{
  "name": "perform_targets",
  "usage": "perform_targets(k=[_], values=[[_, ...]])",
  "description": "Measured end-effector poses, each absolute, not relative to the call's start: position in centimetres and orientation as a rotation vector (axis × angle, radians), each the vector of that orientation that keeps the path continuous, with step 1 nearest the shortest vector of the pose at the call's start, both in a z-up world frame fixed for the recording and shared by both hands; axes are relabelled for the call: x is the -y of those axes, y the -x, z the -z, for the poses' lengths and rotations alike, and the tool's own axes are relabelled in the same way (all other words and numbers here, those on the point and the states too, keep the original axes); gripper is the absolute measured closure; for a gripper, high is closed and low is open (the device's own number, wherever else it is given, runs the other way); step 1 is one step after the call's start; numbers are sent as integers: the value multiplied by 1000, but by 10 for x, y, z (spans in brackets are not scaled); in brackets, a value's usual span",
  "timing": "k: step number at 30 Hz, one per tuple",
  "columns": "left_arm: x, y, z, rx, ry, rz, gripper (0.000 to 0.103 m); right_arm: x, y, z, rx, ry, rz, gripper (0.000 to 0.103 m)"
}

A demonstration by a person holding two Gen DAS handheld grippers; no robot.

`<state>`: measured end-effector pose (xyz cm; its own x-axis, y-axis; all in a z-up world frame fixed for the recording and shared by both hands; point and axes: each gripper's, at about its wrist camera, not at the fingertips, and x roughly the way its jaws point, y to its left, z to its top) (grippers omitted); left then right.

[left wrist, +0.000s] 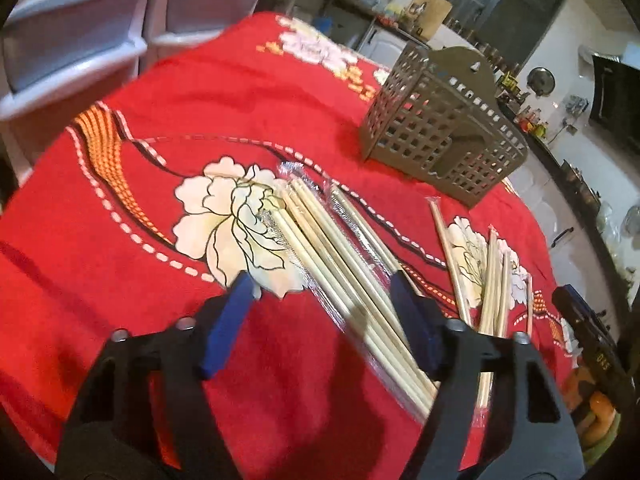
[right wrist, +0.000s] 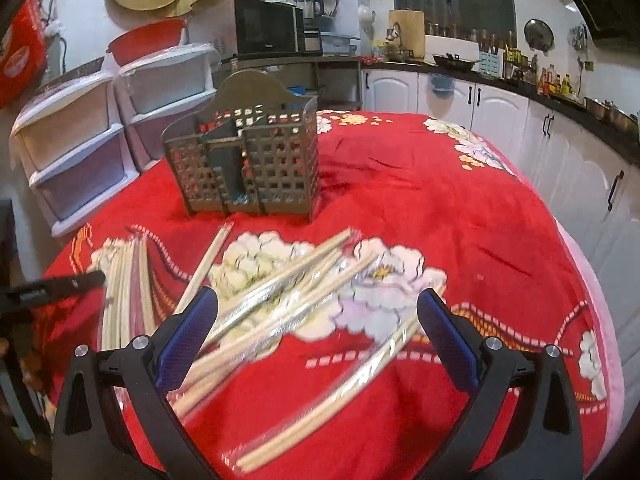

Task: Organize utensils
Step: 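Grasp a wooden chopstick with the right tool while the left tool grasps another chopstick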

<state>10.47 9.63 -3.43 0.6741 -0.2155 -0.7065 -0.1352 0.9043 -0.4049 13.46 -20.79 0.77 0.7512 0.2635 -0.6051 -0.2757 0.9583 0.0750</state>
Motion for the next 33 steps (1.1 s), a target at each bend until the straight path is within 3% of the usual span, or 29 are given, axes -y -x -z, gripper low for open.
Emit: perform_targets(k=[9,15,22,27,33], values=[[-117,-125,43,-856,561,61,79,210,-182,-6,-752,8,-302,6],[-130,-131,47,-856,623,72,93,208,-216,6,-847,5,-310,8],[-137,-135,47,-863,639,95,99,206,-259,23,-990,-86,-359,34],[-141,-134,41,-857,626,99,102,206,-285,29,-1052,-135,-347,47],[-146,-133,34,-847,606,94,103,202,-302,32,-1064,-128,-341,82]])
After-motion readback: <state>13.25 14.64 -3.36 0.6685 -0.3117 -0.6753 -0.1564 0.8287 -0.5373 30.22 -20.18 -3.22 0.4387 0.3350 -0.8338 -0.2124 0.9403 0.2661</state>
